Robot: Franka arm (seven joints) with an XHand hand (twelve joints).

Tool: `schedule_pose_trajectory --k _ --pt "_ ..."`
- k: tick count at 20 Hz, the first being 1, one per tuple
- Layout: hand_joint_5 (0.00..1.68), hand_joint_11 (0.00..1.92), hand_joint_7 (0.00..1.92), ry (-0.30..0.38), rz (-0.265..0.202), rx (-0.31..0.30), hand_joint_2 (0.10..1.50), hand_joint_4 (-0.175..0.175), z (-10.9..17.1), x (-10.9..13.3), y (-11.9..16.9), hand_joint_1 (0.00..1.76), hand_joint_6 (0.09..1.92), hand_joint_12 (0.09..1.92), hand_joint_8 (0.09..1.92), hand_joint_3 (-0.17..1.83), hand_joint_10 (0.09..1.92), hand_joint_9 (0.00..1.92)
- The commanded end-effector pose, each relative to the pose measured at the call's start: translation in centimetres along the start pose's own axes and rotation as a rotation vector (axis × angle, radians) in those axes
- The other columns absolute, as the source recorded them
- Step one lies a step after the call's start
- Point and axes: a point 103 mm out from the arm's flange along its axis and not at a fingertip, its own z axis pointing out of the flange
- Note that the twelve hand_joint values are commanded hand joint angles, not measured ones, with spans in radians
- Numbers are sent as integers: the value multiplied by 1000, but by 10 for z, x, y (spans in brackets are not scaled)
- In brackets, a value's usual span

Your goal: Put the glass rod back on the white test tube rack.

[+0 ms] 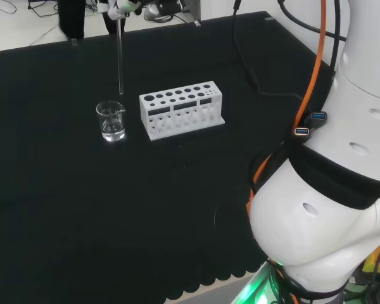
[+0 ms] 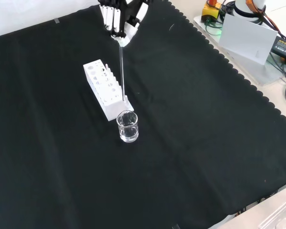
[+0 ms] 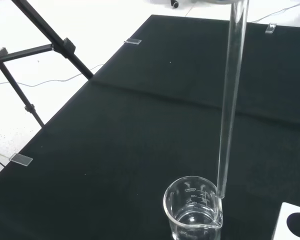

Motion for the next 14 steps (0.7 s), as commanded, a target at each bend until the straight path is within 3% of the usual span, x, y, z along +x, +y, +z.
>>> schedule_pose_trajectory --k 1,14 --pt "1087 1516 949 -3 38 -25 1074 -175 -18 -18 -12 1400 458 624 1077 0 1162 1103" --pt "1091 1518 951 -3 94 -66 1073 -175 -26 -69 -31 1400 454 623 1073 0 1157 1106"
